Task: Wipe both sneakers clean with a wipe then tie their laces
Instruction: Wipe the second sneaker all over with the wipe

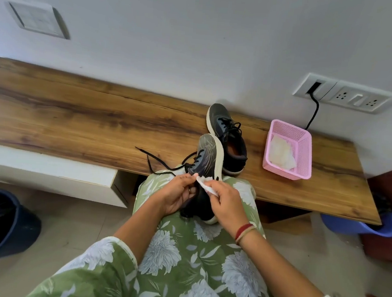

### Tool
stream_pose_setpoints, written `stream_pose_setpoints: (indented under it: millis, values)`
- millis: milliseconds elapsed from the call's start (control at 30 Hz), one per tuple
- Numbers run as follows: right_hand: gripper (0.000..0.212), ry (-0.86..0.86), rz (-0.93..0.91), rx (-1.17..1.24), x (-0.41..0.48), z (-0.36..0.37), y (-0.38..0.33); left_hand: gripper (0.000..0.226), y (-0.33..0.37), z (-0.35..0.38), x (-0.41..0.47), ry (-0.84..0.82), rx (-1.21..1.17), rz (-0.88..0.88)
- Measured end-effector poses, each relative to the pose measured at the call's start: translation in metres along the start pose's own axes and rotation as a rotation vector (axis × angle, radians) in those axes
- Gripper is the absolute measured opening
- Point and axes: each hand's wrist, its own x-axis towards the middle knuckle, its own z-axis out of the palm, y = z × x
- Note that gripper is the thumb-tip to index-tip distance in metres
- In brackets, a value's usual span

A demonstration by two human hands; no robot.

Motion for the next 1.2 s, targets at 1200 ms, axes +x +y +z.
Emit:
stream_pose_setpoints:
  millis: [1200]
  values:
    - [0.026, -0.145, -0.184, -0.12, 0.004, -0.024, 0.001, 0.029, -0.001, 0.001, 0.006, -0.045, -0.06, -0.047]
